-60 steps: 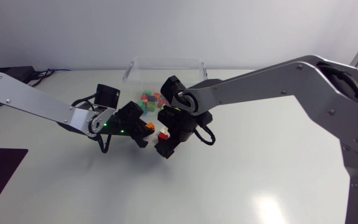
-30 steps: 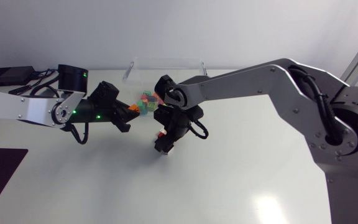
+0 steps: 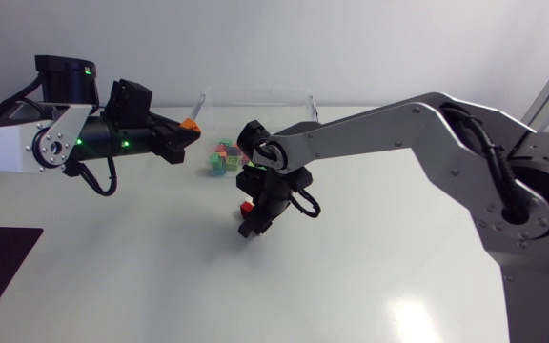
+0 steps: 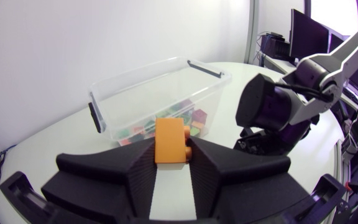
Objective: Place the duplo bricks in the container
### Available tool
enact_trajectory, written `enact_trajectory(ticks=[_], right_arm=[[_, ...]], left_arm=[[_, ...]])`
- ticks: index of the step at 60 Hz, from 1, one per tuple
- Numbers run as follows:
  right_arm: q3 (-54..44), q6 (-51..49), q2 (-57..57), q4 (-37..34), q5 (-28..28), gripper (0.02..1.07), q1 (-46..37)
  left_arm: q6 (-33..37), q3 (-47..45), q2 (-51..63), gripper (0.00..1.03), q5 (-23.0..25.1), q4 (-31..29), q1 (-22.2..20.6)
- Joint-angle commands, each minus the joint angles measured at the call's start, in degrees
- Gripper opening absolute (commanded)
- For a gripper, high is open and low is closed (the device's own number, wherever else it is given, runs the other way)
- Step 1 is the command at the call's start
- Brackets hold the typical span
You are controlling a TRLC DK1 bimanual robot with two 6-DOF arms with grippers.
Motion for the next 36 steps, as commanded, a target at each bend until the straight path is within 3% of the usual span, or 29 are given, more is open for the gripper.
enact_trajectory(ticks=[1, 18, 36], right_arm=[[-2.41, -0.02, -4.22, 0.14, 0.11, 0.25, 0.33], [-4.78, 0.95, -13.89, -0.48, 0.02, 0.25, -1.96], [-5.04, 3.15, -19.61, 0.49, -2.09, 0.25, -4.95]], left_arm=[[-3.81, 3.83, 0.88, 0.26, -0.72, 1.37, 0.23], [-8.82, 10.86, 8.88, 0.27, -7.84, 6.64, -3.19], [-11.72, 18.77, 18.55, 0.28, -12.58, 7.87, -5.22]])
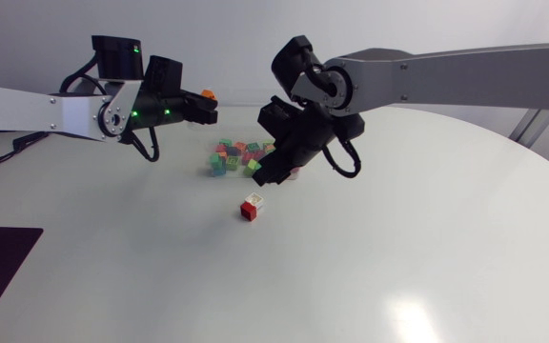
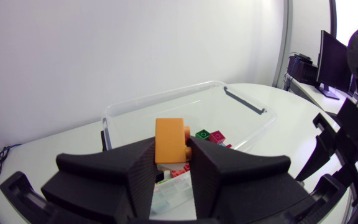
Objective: Place the duplo bricks in the container
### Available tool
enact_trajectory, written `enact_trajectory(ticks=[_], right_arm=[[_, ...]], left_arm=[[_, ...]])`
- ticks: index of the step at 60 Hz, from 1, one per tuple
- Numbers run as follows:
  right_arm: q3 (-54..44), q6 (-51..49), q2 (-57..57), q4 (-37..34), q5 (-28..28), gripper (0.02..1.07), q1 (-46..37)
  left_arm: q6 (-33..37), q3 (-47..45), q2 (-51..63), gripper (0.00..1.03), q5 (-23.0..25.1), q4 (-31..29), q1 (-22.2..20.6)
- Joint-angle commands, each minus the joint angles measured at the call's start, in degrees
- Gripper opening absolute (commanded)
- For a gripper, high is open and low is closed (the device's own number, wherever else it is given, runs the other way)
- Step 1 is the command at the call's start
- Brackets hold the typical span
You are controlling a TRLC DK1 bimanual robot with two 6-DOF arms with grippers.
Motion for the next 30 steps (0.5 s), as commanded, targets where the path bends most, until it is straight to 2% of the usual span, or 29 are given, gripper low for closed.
enact_trajectory(ticks=[1, 9, 20, 30], right_arm=[[-1.83, 1.77, -1.47, 0.45, -1.06, 0.25, -0.73], [-1.83, 2.56, -3.05, 1.15, -1.77, 0.25, -1.7], [-1.74, 3.44, -5.33, 2.56, -3.17, 0.25, -3.72], [-1.92, 3.97, -7.27, 3.88, -4.4, 0.25, -5.56]], left_arm=[[-1.97, 3.24, 3.21, 0.28, -0.87, 1.03, -1.06], [-1.97, 7.19, 6.55, 0.28, -2.54, -0.37, -2.47], [-1.8, 14.13, 9.54, 0.29, -3.86, -6.97, -3.79], [-1.53, 16.95, 10.68, 0.33, -5.18, -9.87, -4.32]])
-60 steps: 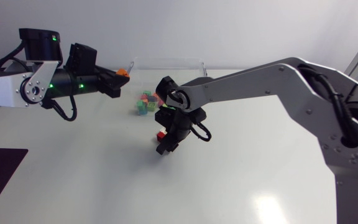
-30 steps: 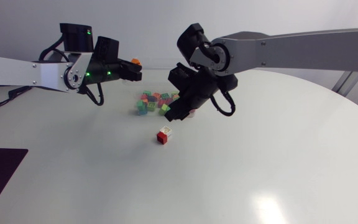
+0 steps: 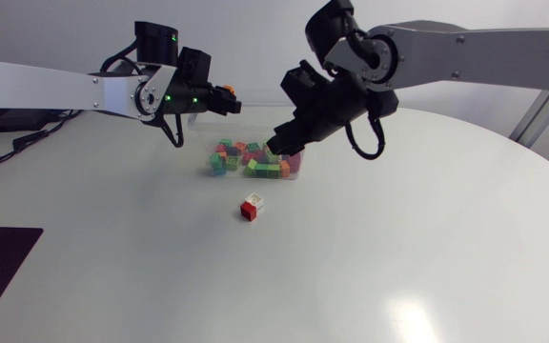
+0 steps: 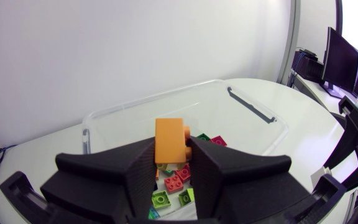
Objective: Place the duplo bricks in the container
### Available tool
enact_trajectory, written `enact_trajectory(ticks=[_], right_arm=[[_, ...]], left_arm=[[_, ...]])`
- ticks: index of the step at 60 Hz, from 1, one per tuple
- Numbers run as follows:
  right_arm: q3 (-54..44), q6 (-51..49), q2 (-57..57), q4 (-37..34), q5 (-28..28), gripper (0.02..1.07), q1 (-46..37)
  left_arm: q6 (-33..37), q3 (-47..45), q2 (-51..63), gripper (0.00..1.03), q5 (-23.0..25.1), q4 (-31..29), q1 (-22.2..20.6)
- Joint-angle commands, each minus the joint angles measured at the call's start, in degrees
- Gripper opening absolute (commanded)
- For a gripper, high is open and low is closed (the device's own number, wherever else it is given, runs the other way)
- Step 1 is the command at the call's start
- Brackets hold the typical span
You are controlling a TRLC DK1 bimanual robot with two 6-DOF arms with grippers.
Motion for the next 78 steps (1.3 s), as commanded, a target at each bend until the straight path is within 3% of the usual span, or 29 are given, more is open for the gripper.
enact_trajectory(ticks=[1, 5, 7, 10, 17, 35, 56, 78], right_arm=[[-1.42, 1.17, -1.74, 0.69, -0.69, 0.25, -1.02], [-1.33, 1.35, -2.0, 1.21, -1.3, 0.25, -1.63], [-1.33, 1.44, -2.0, 1.39, -1.39, 0.25, -1.9], [-1.24, 1.52, -2.0, 1.65, -1.39, 0.25, -1.98], [-0.98, 2.49, -2.35, 3.15, -1.65, 0.25, -2.69], [3.24, 5.21, 1.16, 9.12, -1.65, 0.25, -5.41], [10.1, 7.94, 8.37, 13.69, -1.48, 0.25, -5.41], [15.99, 9.26, 14.52, 16.15, -0.78, 0.25, -5.59]], left_arm=[[-0.72, 2.96, 2.07, 0.35, -0.72, -1.17, -0.6], [-0.55, 4.01, 2.77, 0.53, -1.25, -1.78, -0.95], [-0.37, 5.07, 3.39, 0.68, -2.3, -2.57, -1.3], [-0.28, 6.3, 4.18, 0.82, -2.65, -3.72, -1.57], [0.07, 7.0, 4.62, 0.97, -3.88, -5.03, -2.8], [1.39, -1.0, -7.51, 0.98, -3.88, -12.68, -2.71], [5.43, -19.1, -21.22, 0.98, -3.79, -12.94, -5.08], [8.33, -29.03, -23.33, 0.98, -3.71, -11.98, -7.72]])
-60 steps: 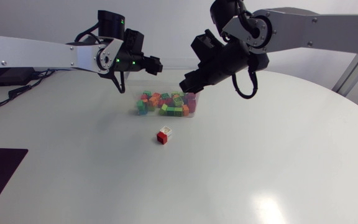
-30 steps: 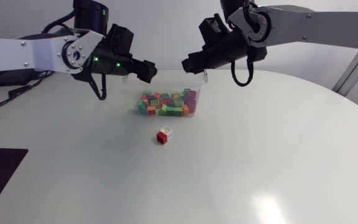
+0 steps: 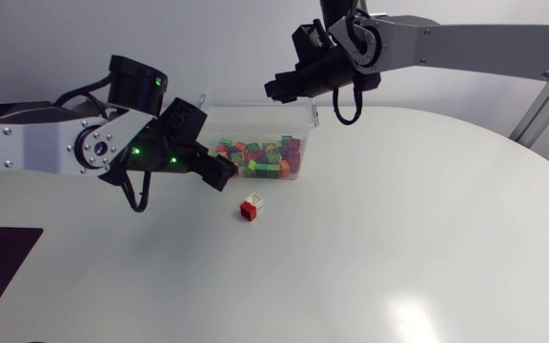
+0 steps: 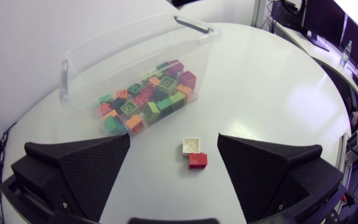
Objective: Place the duplo bricks in the container
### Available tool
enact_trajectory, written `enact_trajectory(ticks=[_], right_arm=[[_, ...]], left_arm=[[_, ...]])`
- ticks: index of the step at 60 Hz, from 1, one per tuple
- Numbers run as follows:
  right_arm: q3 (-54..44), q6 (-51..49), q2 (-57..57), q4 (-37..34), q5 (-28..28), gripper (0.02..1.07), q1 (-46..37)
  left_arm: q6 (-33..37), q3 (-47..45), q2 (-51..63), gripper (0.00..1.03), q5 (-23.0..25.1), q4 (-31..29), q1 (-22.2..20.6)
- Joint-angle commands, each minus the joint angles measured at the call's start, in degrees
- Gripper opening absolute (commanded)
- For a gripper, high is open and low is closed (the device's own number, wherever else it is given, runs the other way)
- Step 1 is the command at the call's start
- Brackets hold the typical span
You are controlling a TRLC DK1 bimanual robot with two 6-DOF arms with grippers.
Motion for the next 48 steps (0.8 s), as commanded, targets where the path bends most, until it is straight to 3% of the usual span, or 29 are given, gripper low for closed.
enact_trajectory(ticks=[1, 23, 26, 28, 31, 32, 48], right_arm=[[2.3, 1.65, 3.09, 0.75, 0.19, 0.25, -0.06], [6.79, 1.92, 7.84, 2.59, 2.3, 0.28, -0.59], [7.84, 1.92, 8.63, 1.8, 2.91, 0.41, -0.5], [8.46, 1.92, 8.98, 1.45, 3.26, 0.59, -0.32], [9.42, 2.0, 9.42, 0.04, 3.61, 0.98, -0.15], [9.42, 2.0, 9.33, -0.13, 3.61, 1.04, -0.06], [3.36, 1.74, 2.48, -0.66, 3.61, 1.03, 0.21]], left_arm=[[1.84, -2.65, -0.21, 0.98, -0.23, 0.83, -1.23], [2.1, -5.55, 4.98, 0.98, -0.23, 3.56, -5.18], [2.1, -5.55, 5.86, 0.98, -0.23, 3.56, -5.62], [2.19, -5.55, 6.47, 0.98, -0.32, 3.56, -5.89], [2.19, -5.47, 7.26, 0.98, -0.32, 3.56, -6.33], [2.19, -5.29, 7.7, 0.98, -0.41, 3.56, -6.42], [2.37, -2.48, 14.47, 0.98, -4.01, 5.05, -7.03]])
